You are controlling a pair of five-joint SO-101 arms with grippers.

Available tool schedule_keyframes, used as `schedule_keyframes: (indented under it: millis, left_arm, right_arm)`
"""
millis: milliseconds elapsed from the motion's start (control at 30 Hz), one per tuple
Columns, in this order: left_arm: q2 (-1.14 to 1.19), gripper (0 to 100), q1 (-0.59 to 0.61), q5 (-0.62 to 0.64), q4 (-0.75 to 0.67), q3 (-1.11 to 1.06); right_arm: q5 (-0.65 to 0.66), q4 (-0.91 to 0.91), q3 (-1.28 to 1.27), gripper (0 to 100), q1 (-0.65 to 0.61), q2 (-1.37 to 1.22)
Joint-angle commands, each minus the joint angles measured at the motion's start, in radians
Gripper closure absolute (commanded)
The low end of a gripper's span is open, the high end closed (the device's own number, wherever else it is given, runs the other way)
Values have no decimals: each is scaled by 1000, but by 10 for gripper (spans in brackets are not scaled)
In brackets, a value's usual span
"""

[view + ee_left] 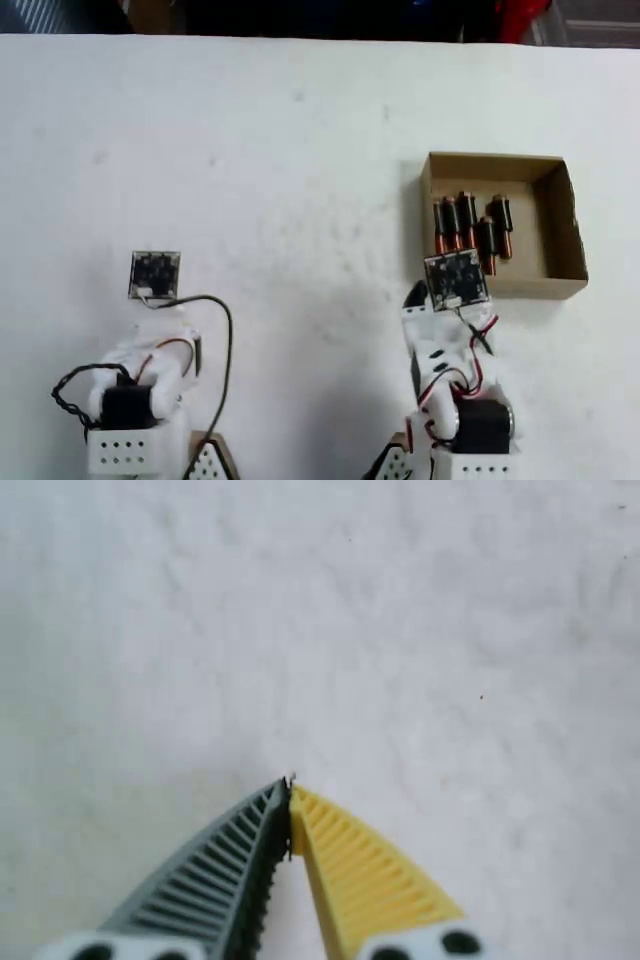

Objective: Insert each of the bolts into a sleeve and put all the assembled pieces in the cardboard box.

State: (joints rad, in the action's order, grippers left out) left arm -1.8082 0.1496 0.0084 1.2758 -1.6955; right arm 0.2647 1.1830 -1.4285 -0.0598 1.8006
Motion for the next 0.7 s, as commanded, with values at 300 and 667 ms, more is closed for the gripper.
schedule_keyframes:
  millis: [300,667]
  left_arm:
    - [-8,977,-10,11,8,2]
    - [-8,977,-10,11,8,2]
  right_arm:
    - [8,5,-135,967,12,-1]
    - [8,5,-262,969,12,-1]
